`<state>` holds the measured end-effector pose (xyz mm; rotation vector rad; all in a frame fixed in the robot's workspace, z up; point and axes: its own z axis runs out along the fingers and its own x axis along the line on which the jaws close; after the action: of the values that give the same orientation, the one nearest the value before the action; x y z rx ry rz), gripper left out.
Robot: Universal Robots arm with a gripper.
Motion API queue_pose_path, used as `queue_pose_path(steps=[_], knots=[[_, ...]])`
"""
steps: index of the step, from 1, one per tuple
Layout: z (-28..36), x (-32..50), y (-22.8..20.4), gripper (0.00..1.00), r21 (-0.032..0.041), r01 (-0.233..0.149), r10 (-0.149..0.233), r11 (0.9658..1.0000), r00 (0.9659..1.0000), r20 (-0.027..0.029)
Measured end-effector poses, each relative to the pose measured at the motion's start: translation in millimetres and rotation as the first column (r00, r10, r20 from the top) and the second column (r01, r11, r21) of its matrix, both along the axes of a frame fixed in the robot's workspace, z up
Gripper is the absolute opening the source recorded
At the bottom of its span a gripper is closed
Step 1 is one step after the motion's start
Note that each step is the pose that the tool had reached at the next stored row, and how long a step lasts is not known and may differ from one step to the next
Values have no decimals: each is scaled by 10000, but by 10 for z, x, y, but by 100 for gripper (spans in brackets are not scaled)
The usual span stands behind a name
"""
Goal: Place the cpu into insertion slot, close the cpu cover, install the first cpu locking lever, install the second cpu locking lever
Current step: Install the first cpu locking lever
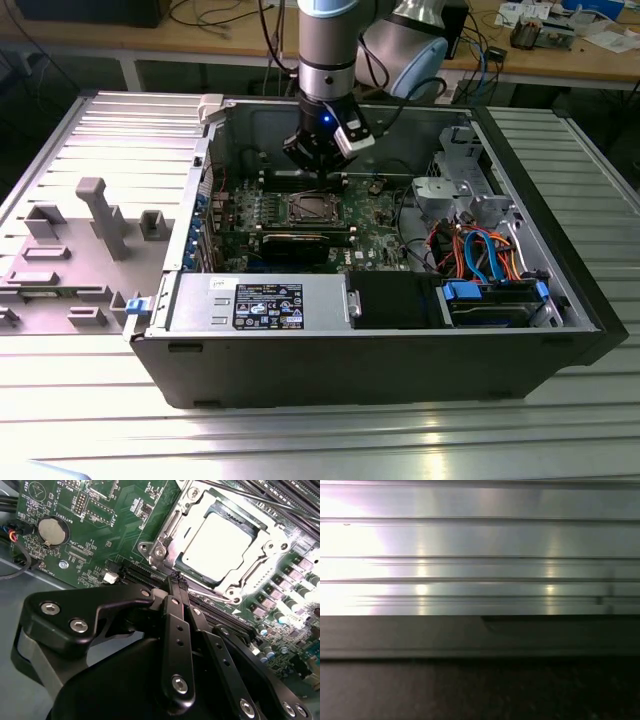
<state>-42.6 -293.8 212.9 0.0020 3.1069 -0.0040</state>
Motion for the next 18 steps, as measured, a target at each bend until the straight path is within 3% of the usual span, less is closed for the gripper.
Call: queue_pose_path(steps=[18], knots=[[-87,30,2,11,-29,5,-5,10000,10000,-1]])
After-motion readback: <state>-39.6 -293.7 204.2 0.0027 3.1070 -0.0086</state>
